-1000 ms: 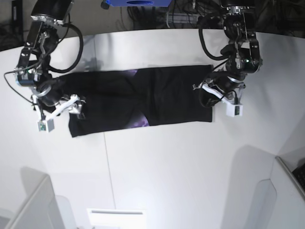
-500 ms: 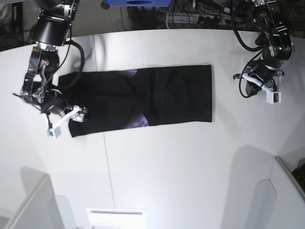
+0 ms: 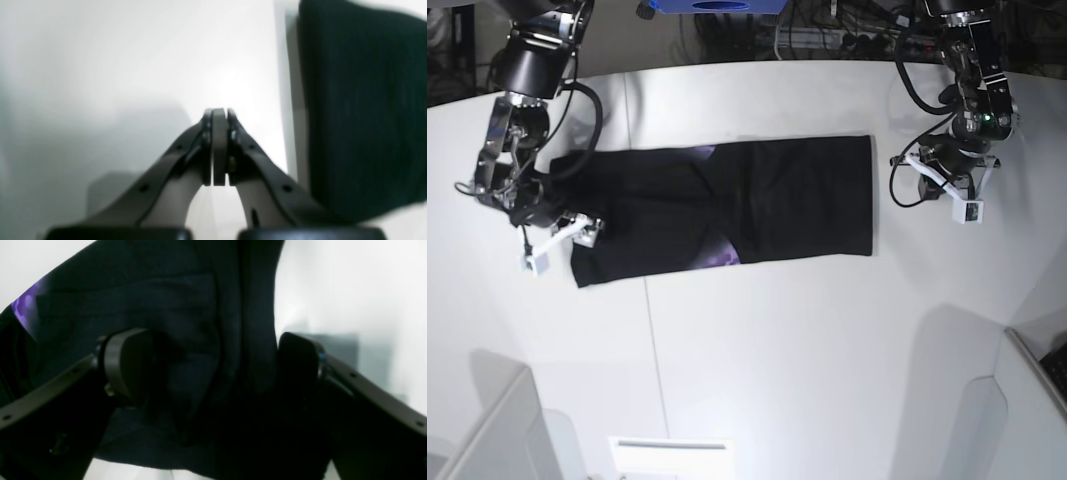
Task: Fold the T-shirt properly
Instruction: 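Release the left gripper and move it back to the strip's folded end, then grasp the other strip end with the right gripper and fold it toward the left gripper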
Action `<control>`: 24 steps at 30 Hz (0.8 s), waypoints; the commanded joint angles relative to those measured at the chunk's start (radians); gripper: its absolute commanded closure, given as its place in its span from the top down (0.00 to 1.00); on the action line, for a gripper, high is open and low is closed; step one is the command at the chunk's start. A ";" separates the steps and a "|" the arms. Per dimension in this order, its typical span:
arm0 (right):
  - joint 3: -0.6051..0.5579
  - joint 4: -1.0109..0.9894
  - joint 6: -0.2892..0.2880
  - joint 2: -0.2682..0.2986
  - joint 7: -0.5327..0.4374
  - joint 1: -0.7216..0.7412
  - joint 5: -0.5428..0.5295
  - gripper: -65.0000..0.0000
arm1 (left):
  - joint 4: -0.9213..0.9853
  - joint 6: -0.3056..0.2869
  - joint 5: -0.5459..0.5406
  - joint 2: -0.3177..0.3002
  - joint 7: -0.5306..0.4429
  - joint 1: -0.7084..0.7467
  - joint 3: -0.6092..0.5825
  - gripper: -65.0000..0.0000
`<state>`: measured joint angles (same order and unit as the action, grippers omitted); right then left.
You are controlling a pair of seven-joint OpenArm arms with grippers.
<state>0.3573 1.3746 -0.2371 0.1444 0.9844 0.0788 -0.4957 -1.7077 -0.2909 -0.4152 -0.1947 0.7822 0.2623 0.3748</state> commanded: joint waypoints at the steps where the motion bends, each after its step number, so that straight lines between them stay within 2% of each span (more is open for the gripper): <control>1: -0.001 0.001 0.002 -0.009 0.037 0.003 -0.001 0.83 | 0.001 -0.008 -0.011 -0.012 -0.045 0.001 -0.027 0.00; 3: -0.001 -0.004 0.002 -0.013 0.040 -0.004 -0.001 0.83 | 0.044 -0.004 -0.009 -0.012 -0.105 0.002 -0.081 0.00; 8: -0.001 0.001 -0.002 -0.015 0.040 -0.027 -0.001 0.82 | 0.140 -0.004 -0.011 -0.010 -0.174 -0.001 -0.135 0.00; 10: -0.001 -0.005 -0.023 -0.015 0.040 -0.027 -0.001 0.73 | 0.162 -0.004 -0.012 -0.010 -0.194 -0.001 -0.150 0.00; 18: -0.002 -0.039 -0.038 -0.009 0.004 -0.010 0.001 0.05 | 0.174 -0.004 -0.015 -0.010 -0.208 -0.004 -0.152 0.00; 19: -0.004 -0.037 -0.038 -0.009 -0.002 -0.009 0.001 0.00 | 0.173 -0.004 -0.015 -0.010 -0.206 -0.004 -0.152 0.00; 24: -0.007 0.035 -0.035 -0.012 0.004 0.003 0.006 0.00 | 0.174 -0.004 -0.011 0.013 -0.205 -0.027 -0.153 0.00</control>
<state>0.3489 1.3903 -0.2703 0.1223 0.9993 0.0666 -0.4793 -1.5291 -0.2958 -0.4408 -0.1787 0.5507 0.2371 0.2234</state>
